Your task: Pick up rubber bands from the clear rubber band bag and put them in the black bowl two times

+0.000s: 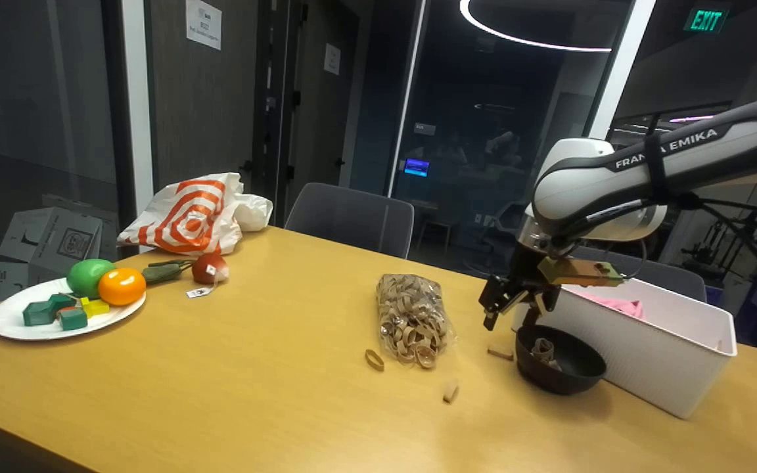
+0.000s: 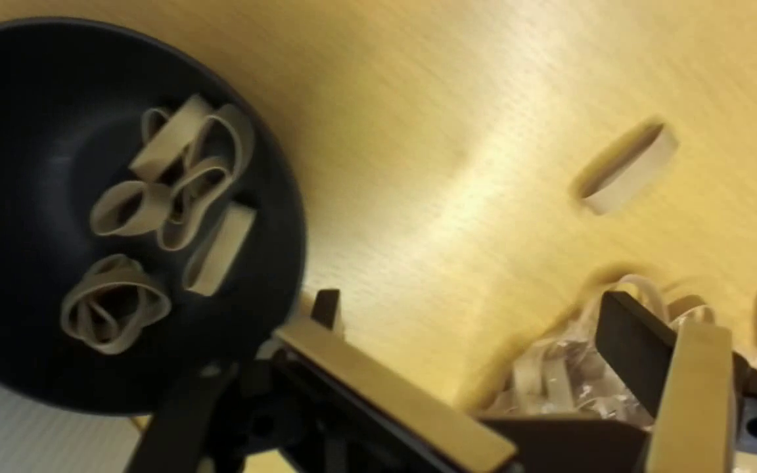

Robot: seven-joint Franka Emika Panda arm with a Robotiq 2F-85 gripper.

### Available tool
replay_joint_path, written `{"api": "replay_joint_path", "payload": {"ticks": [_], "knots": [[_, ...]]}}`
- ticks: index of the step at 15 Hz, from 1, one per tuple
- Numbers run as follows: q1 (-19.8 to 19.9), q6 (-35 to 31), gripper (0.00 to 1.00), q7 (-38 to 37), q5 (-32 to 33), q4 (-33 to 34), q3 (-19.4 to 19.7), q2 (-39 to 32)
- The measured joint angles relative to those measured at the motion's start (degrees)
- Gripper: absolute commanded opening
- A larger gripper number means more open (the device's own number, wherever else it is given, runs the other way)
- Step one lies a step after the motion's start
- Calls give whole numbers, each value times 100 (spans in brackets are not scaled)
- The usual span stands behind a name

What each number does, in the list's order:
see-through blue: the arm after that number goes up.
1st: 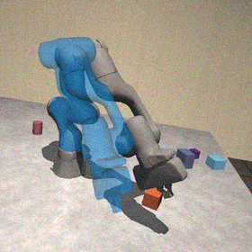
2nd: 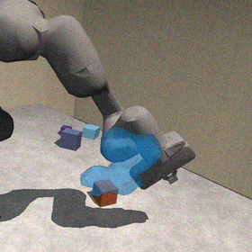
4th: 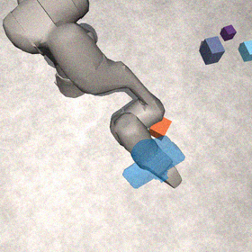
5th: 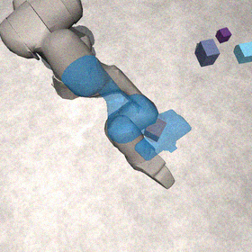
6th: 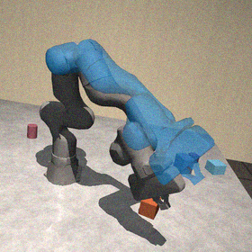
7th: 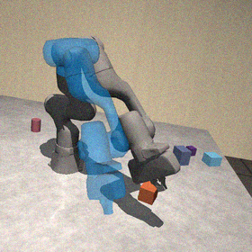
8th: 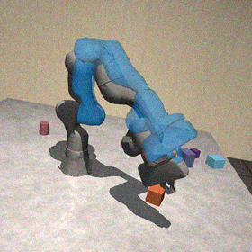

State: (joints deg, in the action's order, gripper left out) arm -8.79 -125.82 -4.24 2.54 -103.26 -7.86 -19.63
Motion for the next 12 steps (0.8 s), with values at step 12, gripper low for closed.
{"api": "replay_joint_path", "payload": {"ticks": [12], "knots": [[-391, -777, 100, 1717, -283, -160, -809, -379]]}}
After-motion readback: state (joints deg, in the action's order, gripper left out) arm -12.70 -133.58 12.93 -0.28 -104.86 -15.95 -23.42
